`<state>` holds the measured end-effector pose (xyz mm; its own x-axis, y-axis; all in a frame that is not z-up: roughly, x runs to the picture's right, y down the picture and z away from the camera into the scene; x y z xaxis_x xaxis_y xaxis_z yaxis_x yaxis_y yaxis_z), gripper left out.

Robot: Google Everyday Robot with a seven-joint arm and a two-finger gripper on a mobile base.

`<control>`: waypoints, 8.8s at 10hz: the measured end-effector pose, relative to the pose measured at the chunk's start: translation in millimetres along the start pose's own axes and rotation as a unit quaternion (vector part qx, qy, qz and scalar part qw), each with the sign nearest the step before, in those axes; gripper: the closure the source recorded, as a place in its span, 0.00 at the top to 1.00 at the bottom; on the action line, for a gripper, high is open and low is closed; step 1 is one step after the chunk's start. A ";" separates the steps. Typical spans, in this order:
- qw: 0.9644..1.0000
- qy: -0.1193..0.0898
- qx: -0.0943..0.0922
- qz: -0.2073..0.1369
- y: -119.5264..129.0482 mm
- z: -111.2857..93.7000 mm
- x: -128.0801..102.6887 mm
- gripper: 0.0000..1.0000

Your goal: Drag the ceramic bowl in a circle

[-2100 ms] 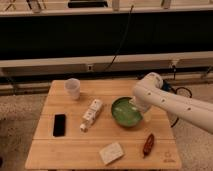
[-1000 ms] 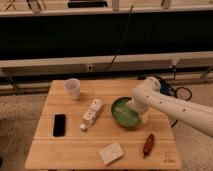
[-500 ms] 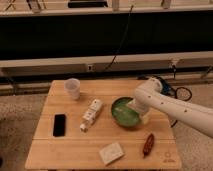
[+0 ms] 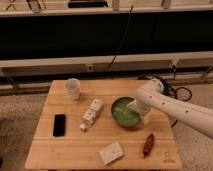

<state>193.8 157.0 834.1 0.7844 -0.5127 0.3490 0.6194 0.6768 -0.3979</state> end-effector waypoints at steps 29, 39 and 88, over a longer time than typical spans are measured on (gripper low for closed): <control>0.999 -0.016 0.002 -0.034 0.9 7.7 1.7 0.68; 0.998 -0.009 -0.004 -0.057 14.7 -3.8 13.5 0.00; 0.924 -0.001 -0.085 -0.373 -17.4 -13.0 32.1 0.00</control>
<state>208.6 121.9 841.1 0.1381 -0.8020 0.5811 0.9839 0.0439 -0.1732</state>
